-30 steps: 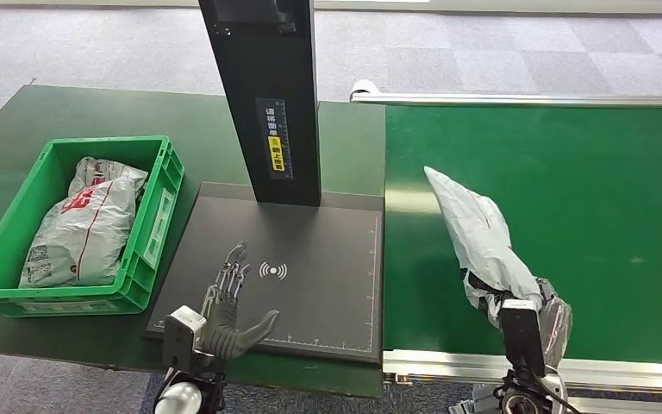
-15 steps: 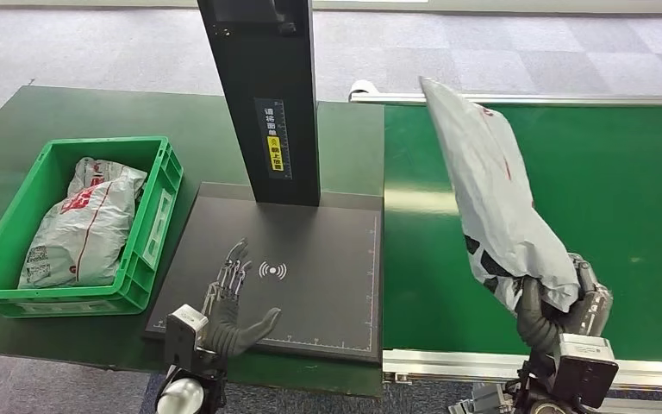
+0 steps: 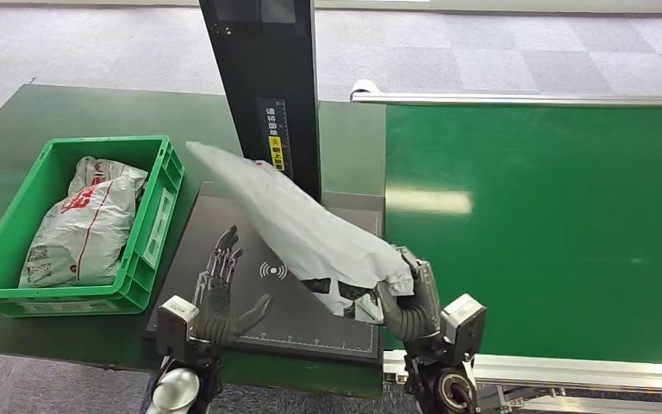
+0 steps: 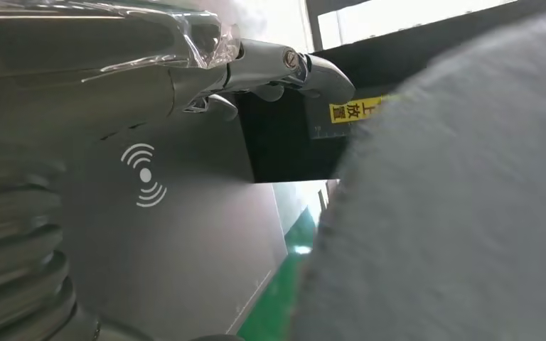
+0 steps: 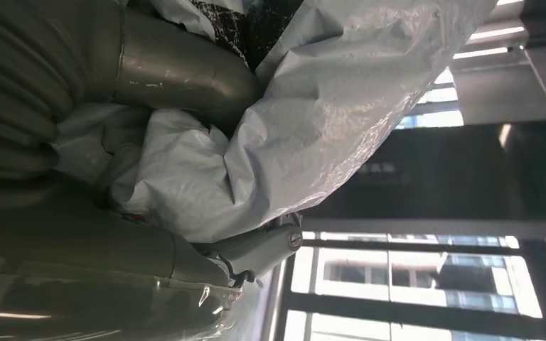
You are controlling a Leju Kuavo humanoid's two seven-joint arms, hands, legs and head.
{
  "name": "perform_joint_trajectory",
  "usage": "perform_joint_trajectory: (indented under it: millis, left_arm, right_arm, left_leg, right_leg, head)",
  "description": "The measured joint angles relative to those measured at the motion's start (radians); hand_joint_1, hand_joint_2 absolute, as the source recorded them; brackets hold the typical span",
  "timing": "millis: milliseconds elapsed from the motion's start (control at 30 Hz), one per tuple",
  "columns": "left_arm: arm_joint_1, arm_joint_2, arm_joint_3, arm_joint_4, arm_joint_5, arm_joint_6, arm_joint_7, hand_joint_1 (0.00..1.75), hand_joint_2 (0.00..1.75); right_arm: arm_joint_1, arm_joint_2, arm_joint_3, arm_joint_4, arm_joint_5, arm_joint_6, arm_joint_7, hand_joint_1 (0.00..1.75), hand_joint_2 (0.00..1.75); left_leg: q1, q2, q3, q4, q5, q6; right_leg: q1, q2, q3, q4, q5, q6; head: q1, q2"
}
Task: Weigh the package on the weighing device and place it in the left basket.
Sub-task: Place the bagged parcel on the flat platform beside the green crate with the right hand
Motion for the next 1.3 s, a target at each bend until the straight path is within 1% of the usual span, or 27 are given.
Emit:
perform_joint_trajectory:
  millis: [200, 233, 333, 367, 533, 867, 1300]
  left_arm:
    - [0.008, 0.01, 0.002, -0.005, 0.0, 0.007, -0.003, 0.0, 1.75]
    - [0.009, 0.012, 0.002, -0.005, 0.0, 0.01, -0.004, 0.0, 1.75]
    - [0.012, 0.016, 0.002, -0.006, 0.002, 0.019, -0.006, 0.0, 1.75]
    - [0.013, 0.018, 0.002, -0.006, 0.004, 0.024, -0.007, 0.0, 1.75]
    - [0.027, 0.025, 0.002, -0.015, 0.01, 0.034, -0.01, 0.0, 1.75]
    - [0.036, 0.033, 0.002, -0.023, 0.01, 0.037, -0.011, 0.0, 1.75]
    - [0.051, 0.034, -0.001, -0.034, 0.016, 0.048, -0.016, 0.0, 1.75]
  right_arm:
    - [-0.003, 0.001, 0.06, 0.101, -0.014, 0.003, -0.007, 1.75, 1.75]
    - [-0.004, 0.001, 0.065, 0.112, -0.017, 0.003, -0.007, 1.69, 1.75]
    - [-0.003, 0.001, 0.08, 0.138, -0.023, 0.003, -0.001, 0.38, 1.75]
    - [-0.003, 0.001, 0.084, 0.145, -0.022, 0.002, 0.003, 0.0, 1.75]
    - [-0.001, 0.002, 0.095, 0.173, -0.01, -0.007, 0.026, 0.0, 1.75]
    - [-0.002, 0.002, 0.097, 0.195, 0.004, -0.016, 0.031, 0.0, 1.75]
    - [-0.015, -0.009, 0.093, 0.165, 0.046, -0.09, 0.019, 0.0, 1.75]
  left_leg:
    - [0.0, 0.0, -0.001, 0.0, 0.0, 0.0]
    - [0.0, 0.0, -0.001, 0.0, 0.0, 0.0]
    - [0.0, 0.0, 0.0, 0.0, 0.0, 0.0]
    - [0.0, 0.0, 0.0, 0.0, 0.0, 0.0]
    - [0.0, 0.0, -0.001, 0.0, 0.0, 0.0]
    - [0.0, 0.0, -0.001, 0.0, 0.0, 0.0]
    - [0.0, 0.0, -0.001, 0.0, 0.0, 0.0]
  right_leg:
    - [0.0, 0.0, -0.001, 0.0, 0.0, 0.0]
    - [0.0, 0.0, -0.001, 0.0, 0.0, 0.0]
    - [0.0, 0.0, -0.001, 0.0, 0.0, 0.0]
    - [0.0, 0.0, -0.001, 0.0, 0.0, 0.0]
    - [0.0, 0.0, -0.001, 0.0, 0.0, 0.0]
    - [0.0, 0.0, -0.001, 0.0, 0.0, 0.0]
    - [0.0, 0.0, -0.001, 0.0, 0.0, 0.0]
  head:
    - [0.0, 0.0]
    - [0.0, 0.0]
    - [0.0, 0.0]
    - [0.0, 0.0]
    - [0.0, 0.0]
    - [0.0, 0.0]
    - [0.0, 0.0]
